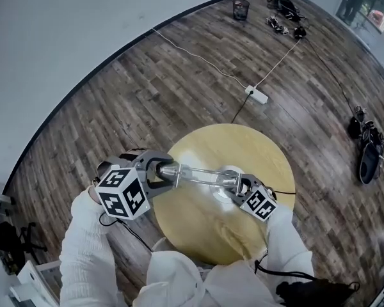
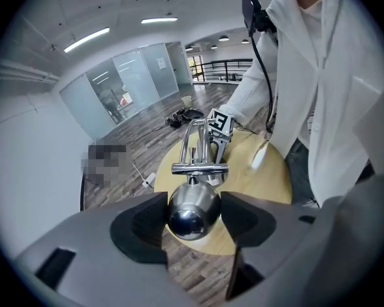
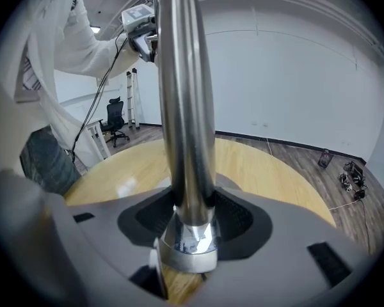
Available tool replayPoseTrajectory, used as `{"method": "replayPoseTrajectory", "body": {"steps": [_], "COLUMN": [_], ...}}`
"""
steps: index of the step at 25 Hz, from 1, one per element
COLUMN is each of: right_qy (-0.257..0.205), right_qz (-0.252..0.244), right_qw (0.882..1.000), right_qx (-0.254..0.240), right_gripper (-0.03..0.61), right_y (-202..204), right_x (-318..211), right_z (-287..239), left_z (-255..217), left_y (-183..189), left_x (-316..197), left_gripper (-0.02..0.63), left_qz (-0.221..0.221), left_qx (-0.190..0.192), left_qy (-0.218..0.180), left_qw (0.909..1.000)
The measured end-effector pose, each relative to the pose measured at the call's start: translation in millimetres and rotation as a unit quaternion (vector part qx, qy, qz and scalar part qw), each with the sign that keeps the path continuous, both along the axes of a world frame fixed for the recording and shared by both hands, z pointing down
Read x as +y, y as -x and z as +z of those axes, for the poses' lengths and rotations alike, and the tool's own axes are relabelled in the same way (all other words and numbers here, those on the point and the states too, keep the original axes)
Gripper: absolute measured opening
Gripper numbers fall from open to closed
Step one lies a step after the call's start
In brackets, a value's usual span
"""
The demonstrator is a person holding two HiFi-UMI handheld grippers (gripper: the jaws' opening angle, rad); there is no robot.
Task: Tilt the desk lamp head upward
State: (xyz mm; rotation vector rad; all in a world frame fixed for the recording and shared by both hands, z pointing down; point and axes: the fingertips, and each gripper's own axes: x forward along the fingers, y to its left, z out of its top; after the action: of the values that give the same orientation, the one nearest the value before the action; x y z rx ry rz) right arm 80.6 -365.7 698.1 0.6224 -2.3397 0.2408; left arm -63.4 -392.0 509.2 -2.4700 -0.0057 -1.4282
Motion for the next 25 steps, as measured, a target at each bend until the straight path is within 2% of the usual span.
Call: {"method": "replayPoseTrajectory", "body": {"steps": [5,12,16,25], "right_qy": [-0.003,-0.002,-0.002,0.003], "right_qz": [0.003,0.005,0.005,0.008], "right_qw": [1.000,1.000,1.000,1.000], "right_qx": [0.000,0.002,0.005,0.014], "right_gripper": [0.202,0.202,0.202,0.204], "right_y": [-0.2,3.7,3.8,4.3], "right_x": [2.9,5.9,11.6,16.8], "right_z": [1.2,-2.7,-0.2,-0.6], "left_z": [-37.5,-76.1,-94.6,-129.3], "left_y": [-7.6,-16.5,-28.5,-62.4], "left_x": [10.3,23.8,38.9,64.9], "left_gripper": [0.261,0.261,0.261,0.259], "left_qz": [0.025,0.036,0.048,0.060], "left_qx": [-0.052,-0.098,-0.097,-0.060], "left_qy": [-0.027,-0.040,-0.034,-0.014], "left_qw": [0.9979,0.9938,0.9935,0.9963]}}
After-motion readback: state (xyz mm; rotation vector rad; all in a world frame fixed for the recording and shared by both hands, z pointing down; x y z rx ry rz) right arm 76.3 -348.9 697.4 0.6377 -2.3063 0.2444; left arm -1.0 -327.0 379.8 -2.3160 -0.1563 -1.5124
